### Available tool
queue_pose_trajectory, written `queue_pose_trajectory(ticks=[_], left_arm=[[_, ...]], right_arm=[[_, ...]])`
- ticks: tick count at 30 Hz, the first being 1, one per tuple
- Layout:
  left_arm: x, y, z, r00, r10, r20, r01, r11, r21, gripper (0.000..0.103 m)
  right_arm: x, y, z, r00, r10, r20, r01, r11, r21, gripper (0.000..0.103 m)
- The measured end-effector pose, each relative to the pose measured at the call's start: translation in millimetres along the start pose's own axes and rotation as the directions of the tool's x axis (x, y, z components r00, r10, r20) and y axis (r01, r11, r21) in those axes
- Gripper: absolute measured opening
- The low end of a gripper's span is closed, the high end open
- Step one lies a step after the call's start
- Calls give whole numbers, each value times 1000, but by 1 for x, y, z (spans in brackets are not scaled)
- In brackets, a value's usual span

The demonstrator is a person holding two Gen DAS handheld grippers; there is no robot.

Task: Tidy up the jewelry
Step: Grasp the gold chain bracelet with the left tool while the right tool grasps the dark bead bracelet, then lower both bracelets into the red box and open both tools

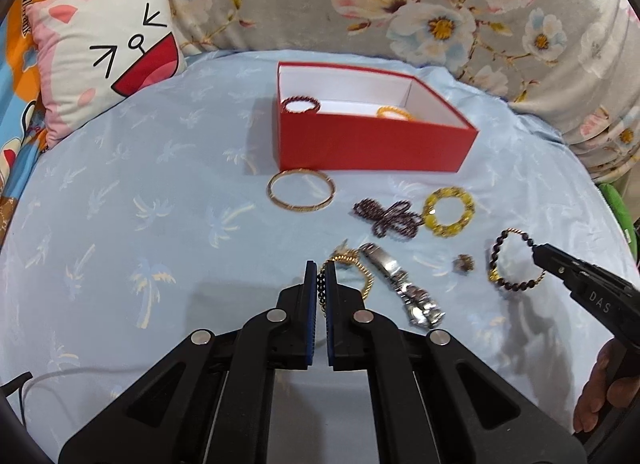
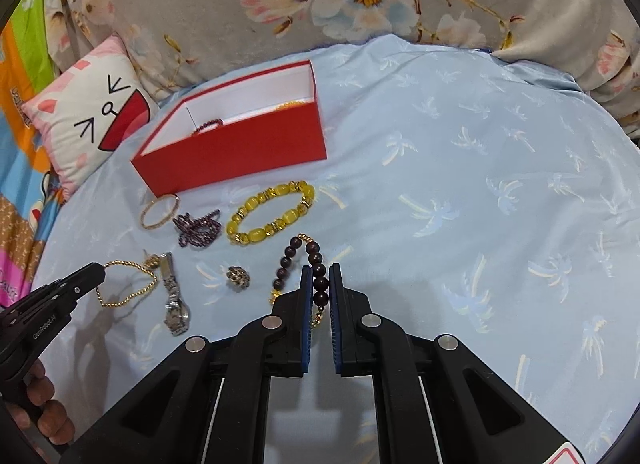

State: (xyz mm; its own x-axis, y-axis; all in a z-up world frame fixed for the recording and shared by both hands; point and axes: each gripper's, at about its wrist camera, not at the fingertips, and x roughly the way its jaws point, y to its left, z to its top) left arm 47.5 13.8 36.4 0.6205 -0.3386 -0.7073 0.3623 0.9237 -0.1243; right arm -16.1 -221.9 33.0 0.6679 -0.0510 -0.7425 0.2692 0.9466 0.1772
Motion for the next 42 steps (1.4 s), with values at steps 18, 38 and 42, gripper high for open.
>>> queue_pose_trajectory(ticks=[18, 38, 42], left_arm=[[-44, -16, 84, 986, -104, 133, 100, 994, 39, 3], [92, -3, 172, 994, -82, 73, 81, 997, 15, 4], [115, 3, 171, 997, -72, 36, 72, 997, 11, 4]], right_arm=[[-41, 23, 71, 985, 91, 148, -83, 995, -60, 8], [103, 72, 162, 982, 185, 40, -183, 982, -57, 8], [131, 69, 160, 988, 155, -13, -155, 986, -56, 8]])
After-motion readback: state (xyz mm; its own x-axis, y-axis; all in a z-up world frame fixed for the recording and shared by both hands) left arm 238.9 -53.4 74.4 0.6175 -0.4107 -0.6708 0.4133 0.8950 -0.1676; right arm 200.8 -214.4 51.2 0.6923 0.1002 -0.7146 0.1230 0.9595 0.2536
